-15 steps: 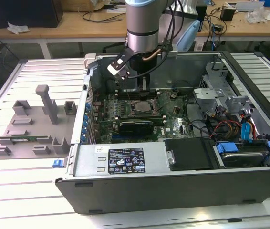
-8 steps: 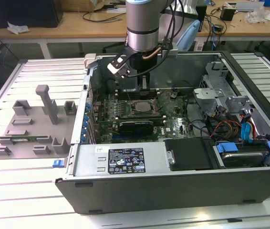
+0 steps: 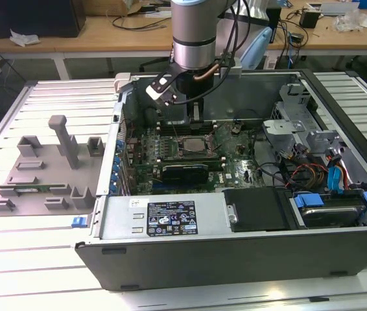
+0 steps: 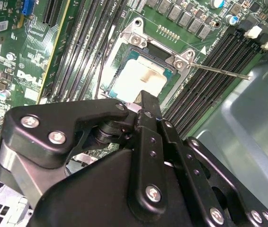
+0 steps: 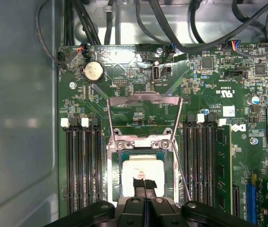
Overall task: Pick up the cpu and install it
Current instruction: 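Close the cpu cover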
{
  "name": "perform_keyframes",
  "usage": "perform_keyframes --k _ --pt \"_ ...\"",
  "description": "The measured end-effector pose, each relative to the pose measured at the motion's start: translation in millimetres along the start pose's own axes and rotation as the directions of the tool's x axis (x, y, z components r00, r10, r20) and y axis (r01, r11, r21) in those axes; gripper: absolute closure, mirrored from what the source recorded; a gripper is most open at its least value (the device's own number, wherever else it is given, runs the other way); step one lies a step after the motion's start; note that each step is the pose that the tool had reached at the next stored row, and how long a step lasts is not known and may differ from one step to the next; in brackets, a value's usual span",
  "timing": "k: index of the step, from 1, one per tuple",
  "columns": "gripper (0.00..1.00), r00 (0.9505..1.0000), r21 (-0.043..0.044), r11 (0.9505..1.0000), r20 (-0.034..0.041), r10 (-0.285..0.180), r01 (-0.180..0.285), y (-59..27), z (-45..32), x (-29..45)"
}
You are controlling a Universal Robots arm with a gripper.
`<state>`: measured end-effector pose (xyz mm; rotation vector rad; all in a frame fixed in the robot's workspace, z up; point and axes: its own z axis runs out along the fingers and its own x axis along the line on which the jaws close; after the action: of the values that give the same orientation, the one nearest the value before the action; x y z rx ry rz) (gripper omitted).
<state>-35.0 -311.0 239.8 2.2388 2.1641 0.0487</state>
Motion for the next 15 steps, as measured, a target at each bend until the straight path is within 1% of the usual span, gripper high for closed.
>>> perform_keyframes --k 6,7,9,15 --pt "0.89 1.0 0.0003 1.0 0.0006 0.0 0.0 0.0 -1.4 0.1" --pt "0.89 1.0 0.0 1.0 0.0002 0.0 0.0 0.2 -5.1 0.2" --pt "0.89 1.0 0.0 1.0 0.0001 0.0 0.0 0.3 -8.6 0.2" --pt "0.89 1.0 0.0001 1.0 0.0001 0.0 0.0 0.7 -16.7 0.2"
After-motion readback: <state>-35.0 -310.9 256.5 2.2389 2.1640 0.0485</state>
